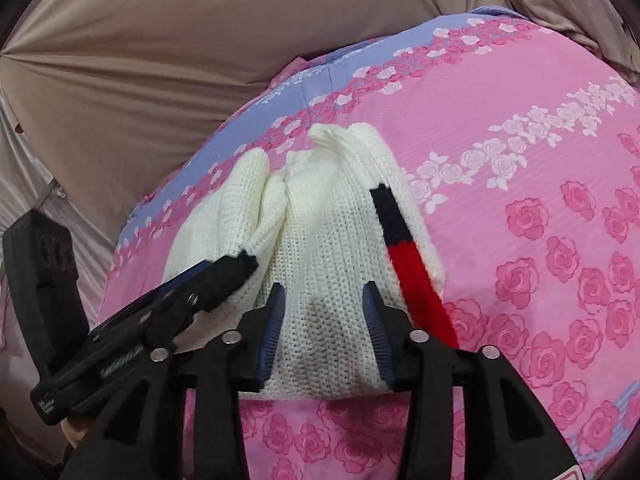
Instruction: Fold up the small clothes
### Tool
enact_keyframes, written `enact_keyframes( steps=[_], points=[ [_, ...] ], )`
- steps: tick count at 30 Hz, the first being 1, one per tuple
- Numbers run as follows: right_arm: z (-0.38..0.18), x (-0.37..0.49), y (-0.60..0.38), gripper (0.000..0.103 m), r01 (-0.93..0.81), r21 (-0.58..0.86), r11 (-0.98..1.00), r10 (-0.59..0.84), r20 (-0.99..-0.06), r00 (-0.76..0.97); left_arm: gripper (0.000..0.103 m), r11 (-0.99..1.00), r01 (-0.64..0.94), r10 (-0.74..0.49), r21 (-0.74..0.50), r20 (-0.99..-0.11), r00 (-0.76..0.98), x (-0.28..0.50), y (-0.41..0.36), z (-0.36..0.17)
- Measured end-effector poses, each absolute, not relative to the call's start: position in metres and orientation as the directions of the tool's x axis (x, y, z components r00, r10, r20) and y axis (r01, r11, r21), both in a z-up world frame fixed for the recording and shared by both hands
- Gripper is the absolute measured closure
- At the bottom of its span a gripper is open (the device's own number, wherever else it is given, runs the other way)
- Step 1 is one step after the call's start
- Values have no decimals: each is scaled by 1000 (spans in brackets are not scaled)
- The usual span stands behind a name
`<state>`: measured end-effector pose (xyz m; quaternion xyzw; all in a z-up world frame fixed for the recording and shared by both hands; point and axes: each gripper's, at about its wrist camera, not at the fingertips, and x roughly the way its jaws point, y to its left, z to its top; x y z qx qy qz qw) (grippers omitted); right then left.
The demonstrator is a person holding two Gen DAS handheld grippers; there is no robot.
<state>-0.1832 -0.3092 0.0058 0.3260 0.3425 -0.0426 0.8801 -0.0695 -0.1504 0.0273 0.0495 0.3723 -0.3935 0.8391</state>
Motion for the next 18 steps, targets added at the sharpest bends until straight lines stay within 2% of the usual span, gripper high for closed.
enact_keyframes(
  steps=[4, 6, 9, 12, 14, 15, 16, 17, 18],
  points=[
    [25, -164, -311, 30, 176, 611, 772, 264, -560, 785, 19, 684, 711, -604, -160, -670, 431, -96, -104, 35],
    [23, -139, -307, 24, 153, 609, 778, 308, -582, 753, 17, 711, 694, -550, -112, -705, 449, -100, -88, 23],
    [5, -99, -296, 24, 192, 586, 787, 332, -664, 670, 16, 762, 645, -447, -54, -765, 464, -97, -75, -7],
    [-12, -73, -278, 23, 167, 651, 741, 447, -663, 601, 16, 803, 590, -418, -88, -788, 452, -88, -67, -27],
    [-14, -63, -261, 26, 150, 645, 750, 461, -671, 581, 17, 813, 572, -424, -110, -786, 450, -84, -63, -29],
    [-13, -62, -254, 37, 151, 618, 772, 436, -686, 583, 18, 813, 571, -428, -113, -781, 454, -83, -63, -29],
    [-9, -59, -249, 61, 149, 579, 801, 400, -705, 585, 21, 814, 570, -423, -107, -782, 458, -81, -64, -29],
    [-3, -61, -248, 72, 144, 567, 811, 385, -703, 598, 30, 811, 576, -423, -104, -785, 453, -80, -66, -28],
    [7, -67, -252, 77, 114, 589, 800, 402, -667, 628, 40, 804, 586, -425, -104, -790, 442, -79, -69, -27]
  ],
)
